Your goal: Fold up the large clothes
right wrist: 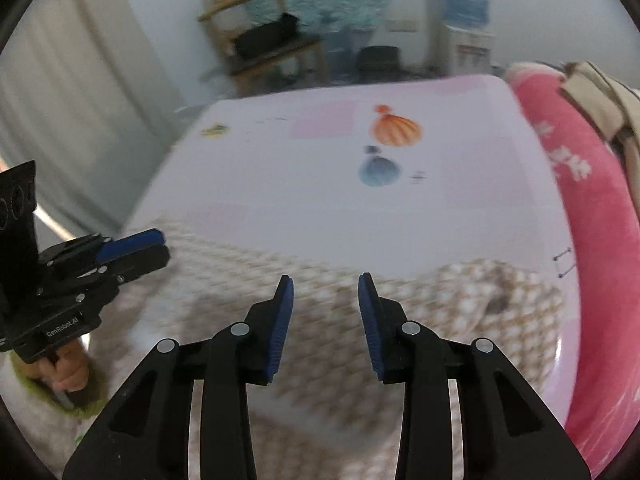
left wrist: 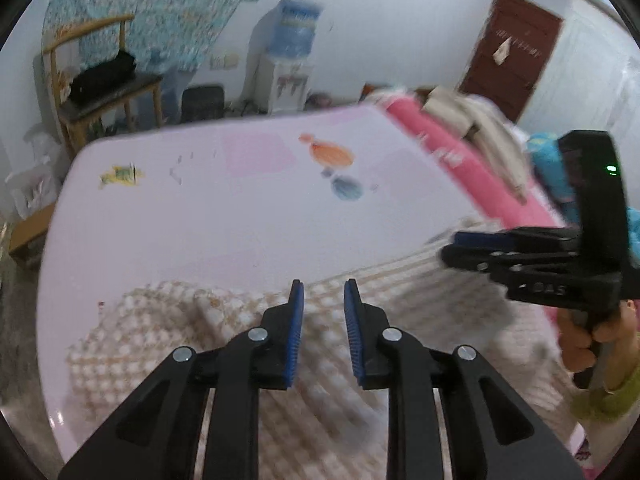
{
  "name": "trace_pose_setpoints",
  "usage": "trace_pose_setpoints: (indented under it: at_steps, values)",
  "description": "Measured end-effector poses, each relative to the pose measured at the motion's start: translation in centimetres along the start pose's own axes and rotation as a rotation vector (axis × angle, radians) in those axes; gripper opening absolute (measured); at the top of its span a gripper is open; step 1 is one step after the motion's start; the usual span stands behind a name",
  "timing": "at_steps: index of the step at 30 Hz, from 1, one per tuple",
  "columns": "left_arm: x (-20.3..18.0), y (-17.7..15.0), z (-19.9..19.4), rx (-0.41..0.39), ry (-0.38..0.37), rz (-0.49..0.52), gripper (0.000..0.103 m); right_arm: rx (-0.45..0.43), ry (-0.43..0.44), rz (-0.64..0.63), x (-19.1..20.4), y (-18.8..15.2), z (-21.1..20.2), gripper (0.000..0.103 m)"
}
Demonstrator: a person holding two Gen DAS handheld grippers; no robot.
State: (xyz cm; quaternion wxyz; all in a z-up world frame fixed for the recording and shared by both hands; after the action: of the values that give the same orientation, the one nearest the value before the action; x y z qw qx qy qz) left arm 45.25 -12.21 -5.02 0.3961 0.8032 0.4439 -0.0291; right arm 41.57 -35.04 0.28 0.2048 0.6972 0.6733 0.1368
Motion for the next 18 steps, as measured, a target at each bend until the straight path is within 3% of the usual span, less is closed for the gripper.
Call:
trace_pose_setpoints:
  at_steps: [2,4,9,12,14,17,18]
  values:
    - [1.9,-1.1,1.9,0.069,0.032,-0.04,0.02,0.01,-0.01,-0.027,-0.5,-0.8,1.3,0.032]
    - [2.5,-1.9,1.6,0.057,0.004,-0.043,0.02,-0.013,0.002,-0.036,-0.9,-1.2,0.9,0.032]
    - [1.8,-2.2,-0.4,0.037,0.063,0.036,0.02,-0.008,-0.016,0.001,-1.7,-1.0,-0.9,0.033]
    - [-0.5,-1.4,-1.4,-0.004,-0.011,0.106,0.02,-0.07,0.09,-0.053,1.1,-1.1,-2.9,0.036]
    - [-1.9,-1.7,-0.6,0.037,-0.027,0.143,0.02,-0.048,0.085,-0.11,2.9,-2.1,-2.4,0.039]
    - [-2.1,-4.6,1.8,0.171,0.045,0.192,0.02,-0.011,0.019,-0.173,3.5,-4.2,-1.1,0.041]
    - [-2.2,-5.1,1.5,0.149,0.056,0.217,0.02,-0.021,0.01,-0.181,3.4,-4.7,-1.5,0.041]
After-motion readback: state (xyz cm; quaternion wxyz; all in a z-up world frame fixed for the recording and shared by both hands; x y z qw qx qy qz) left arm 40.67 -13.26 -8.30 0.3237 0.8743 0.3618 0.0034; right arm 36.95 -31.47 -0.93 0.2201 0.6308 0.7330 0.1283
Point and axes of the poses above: each gripper's, at about its wrist camera, not at the fingertips, and z roughly the way its jaws point, x to its left, y to its top, the point moved 6 cm from there along z, roughly the way its jaws point, and after that the axes turned 14 degrees about -y, right-handed, at the moved point
